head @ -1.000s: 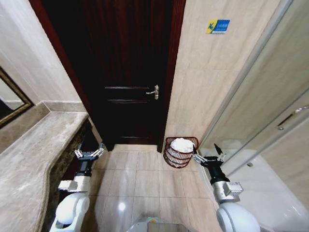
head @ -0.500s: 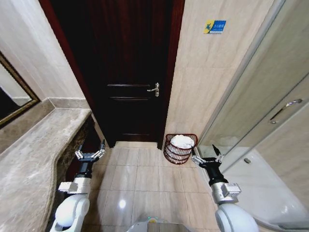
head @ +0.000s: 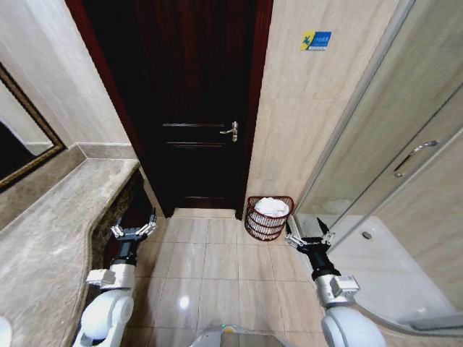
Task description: Discard the used towel into the hamper.
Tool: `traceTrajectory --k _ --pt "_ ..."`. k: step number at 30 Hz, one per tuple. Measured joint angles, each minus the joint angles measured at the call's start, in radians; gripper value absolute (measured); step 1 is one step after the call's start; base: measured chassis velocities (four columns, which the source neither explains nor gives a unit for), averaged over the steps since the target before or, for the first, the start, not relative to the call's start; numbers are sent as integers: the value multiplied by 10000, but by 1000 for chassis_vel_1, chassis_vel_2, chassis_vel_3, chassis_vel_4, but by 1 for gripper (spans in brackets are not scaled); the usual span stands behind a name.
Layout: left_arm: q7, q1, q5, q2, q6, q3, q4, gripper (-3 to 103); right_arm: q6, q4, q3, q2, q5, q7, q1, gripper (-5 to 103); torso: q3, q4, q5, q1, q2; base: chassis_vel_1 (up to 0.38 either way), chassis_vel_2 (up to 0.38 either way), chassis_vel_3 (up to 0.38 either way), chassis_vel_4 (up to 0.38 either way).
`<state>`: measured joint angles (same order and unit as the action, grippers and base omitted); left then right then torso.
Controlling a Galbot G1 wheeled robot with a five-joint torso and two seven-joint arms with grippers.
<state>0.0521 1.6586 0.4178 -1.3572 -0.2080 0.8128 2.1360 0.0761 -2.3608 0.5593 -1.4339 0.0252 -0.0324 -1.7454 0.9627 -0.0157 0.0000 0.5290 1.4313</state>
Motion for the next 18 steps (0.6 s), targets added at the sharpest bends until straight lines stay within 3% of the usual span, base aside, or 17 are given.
traceTrajectory --k 18 --pt "130 -21 -181 -8 -88 -99 5 100 -213 -51 51 -13 10 -21 -246 100 0 -1 0 1 0 67 -76 -80 73"
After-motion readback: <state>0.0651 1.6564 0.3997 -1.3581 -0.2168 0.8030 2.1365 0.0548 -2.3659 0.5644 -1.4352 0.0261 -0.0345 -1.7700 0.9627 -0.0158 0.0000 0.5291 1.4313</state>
